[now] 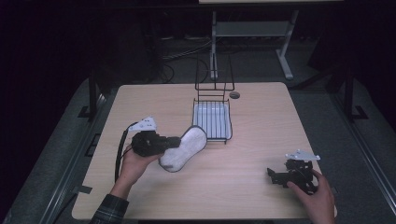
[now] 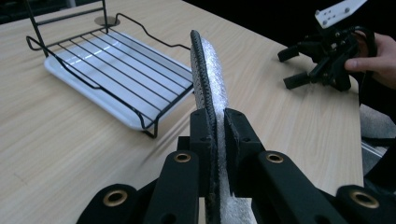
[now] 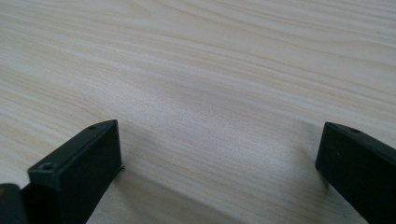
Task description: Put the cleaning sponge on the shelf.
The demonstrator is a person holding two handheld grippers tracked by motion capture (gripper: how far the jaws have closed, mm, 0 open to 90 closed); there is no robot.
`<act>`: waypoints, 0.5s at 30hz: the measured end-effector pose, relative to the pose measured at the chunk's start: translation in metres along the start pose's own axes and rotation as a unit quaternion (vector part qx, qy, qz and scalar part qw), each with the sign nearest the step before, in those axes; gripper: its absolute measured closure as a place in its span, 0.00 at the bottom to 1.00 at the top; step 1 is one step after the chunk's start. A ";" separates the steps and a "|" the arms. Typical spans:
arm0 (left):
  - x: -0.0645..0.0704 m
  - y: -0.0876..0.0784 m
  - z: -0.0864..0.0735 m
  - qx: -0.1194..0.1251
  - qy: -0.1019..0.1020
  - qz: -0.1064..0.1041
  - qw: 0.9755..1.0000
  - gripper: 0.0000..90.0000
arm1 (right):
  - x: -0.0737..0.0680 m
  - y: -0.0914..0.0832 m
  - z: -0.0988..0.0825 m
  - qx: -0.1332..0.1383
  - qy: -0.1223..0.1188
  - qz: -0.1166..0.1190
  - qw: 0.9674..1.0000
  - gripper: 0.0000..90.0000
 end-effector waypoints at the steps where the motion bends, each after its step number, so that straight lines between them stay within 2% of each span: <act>1: -0.001 0.002 0.001 0.002 -0.001 0.000 1.000 0.92 | 0.000 0.000 0.000 0.000 0.000 0.000 1.000 0.00; 12: -0.011 0.013 0.015 0.009 0.004 0.008 1.000 0.92 | 0.000 0.000 0.000 0.000 0.000 0.000 1.000 0.00; 15: -0.017 0.017 0.020 0.015 0.002 0.013 1.000 0.92 | 0.000 0.000 0.000 0.000 0.000 0.000 1.000 0.00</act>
Point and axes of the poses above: each handheld gripper's, and its own axes: y roughly forward along the jaws, z roughly out of its top, x roughly to its right, the point moved 3 cm from there along y, roughly forward along the jaws, and after that the axes turned 5 degrees about x, right-handed, at the moved point
